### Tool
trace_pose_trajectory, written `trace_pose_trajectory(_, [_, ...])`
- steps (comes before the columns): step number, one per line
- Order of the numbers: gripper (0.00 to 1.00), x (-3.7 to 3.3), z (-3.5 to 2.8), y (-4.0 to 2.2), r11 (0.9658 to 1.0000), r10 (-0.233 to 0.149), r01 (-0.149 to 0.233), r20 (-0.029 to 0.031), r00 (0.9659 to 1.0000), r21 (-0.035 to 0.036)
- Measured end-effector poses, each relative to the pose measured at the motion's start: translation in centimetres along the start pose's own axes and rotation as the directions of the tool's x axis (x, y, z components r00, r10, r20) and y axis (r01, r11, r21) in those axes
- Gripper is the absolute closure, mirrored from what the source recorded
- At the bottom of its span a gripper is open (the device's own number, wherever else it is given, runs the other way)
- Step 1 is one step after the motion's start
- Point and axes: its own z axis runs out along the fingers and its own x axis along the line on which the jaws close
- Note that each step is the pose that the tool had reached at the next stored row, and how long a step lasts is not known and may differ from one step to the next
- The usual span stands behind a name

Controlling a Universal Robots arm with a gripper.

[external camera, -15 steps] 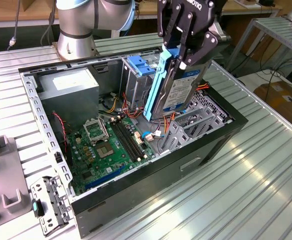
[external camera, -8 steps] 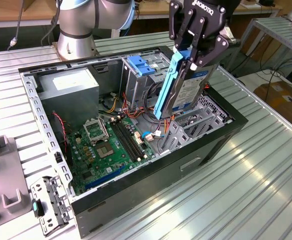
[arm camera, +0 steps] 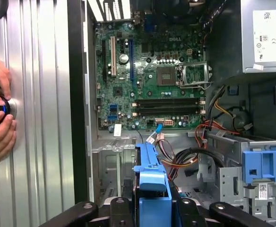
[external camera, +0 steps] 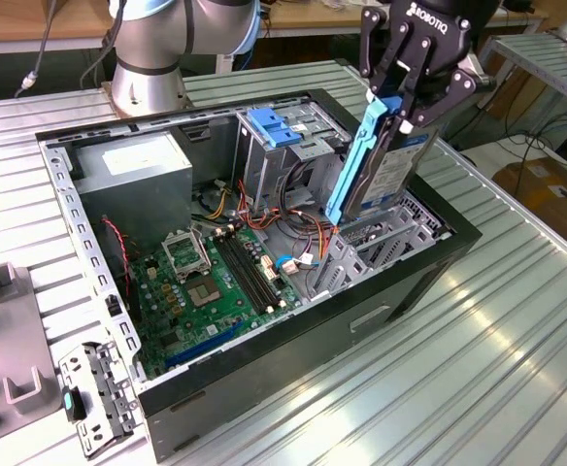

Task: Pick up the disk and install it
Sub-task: 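Insert the disk into the insertion slot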

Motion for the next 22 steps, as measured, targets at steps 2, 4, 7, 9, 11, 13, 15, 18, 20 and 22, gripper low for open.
trace_pose_trajectory(2, [0.63, 0.39, 0.21, -0.03, 1.0, -0.002, 0.002, 0.0003, 1.0, 0.0003])
trace_pose_trajectory(4, [0.63, 0.76, 0.59, -0.23, 1.0, -0.002, 0.002, 0.0002, 1.0, 0.0003])
trace_pose_trajectory(7, [0.63, 1.11, 0.77, -1.03, 1.0, -0.002, 0.002, 0.0003, 1.0, 0.0003])
trace_pose_trajectory(9, [0.63, 1.21, 1.05, -1.08, 1.0, -0.002, 0.002, -0.0001, 1.0, 0.0002])
trace_pose_trajectory(11, [0.63, 1.24, 1.41, -1.14, 1.0, -0.002, 0.002, -0.0004, 1.0, 0.0002])
trace_pose_trajectory(13, [0.63, 1.28, 1.56, -1.29, 1.0, -0.002, 0.002, -0.0005, 1.0, 0.0002])
trace_pose_trajectory(15, [0.63, 1.29, 1.7, -1.5, 1.0, -0.002, 0.002, 0.0, 1.0, 0.0003])
trace_pose_trajectory(18, [0.63, 1.3, 1.7, -1.6, 1.0, -0.002, 0.002, -0.0001, 1.0, 0.0002])
trace_pose_trajectory(20, [0.63, 1.43, 1.73, -1.61, 1.0, -0.004, 0.004, 0.0001, 1.0, 0.0003])
trace_pose_trajectory(22, [0.63, 1.61, 1.72, -1.62, 1.0, -0.007, 0.007, 0.0, 1.0, 0.0006])
